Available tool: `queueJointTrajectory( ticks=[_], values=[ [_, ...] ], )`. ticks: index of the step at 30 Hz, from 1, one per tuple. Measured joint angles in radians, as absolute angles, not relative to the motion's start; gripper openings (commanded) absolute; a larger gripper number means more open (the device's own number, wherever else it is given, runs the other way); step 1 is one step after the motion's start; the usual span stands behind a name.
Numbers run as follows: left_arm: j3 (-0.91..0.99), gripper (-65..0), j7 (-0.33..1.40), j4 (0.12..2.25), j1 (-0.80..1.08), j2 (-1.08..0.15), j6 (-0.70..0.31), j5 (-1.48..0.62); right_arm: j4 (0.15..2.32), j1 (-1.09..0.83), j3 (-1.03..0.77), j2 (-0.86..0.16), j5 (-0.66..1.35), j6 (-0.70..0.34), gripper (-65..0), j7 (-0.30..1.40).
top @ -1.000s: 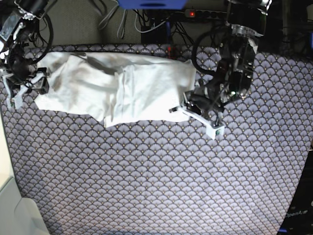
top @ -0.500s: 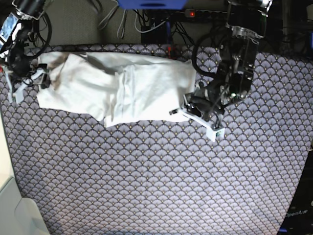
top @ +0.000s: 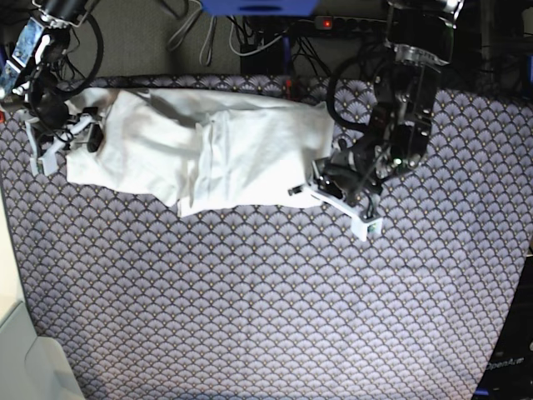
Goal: Fold the T-shirt properly
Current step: 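Grasp the shirt end beside the right gripper and pull it inward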
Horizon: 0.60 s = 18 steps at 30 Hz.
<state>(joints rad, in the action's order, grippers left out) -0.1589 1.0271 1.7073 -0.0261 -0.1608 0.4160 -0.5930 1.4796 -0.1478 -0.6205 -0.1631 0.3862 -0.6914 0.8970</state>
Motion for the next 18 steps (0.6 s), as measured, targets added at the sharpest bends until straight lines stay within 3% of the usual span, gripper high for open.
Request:
queueJointTrajectory(
  ticks=[4,11,18],
  values=[
    [-0.159,-64.6,1.027,1.707,-0.026,-0.161,0.416,-0.593,1.479,-0.148,-0.62,-0.163,0.387,-0.691,-33.6,0.897],
    [-0.159,-64.6,1.027,1.707,-0.026,-0.161,0.416,-0.593,1.481,-0.136,-0.588,-0.153,0.402,-0.691,-63.0,0.958],
    [-0.159,-64.6,1.027,1.713,-0.026,-0.16,0.416,-0.596,1.489,-0.128,-0.579,-0.155,0.406,-0.691,-65.0,0.991]
  ],
)
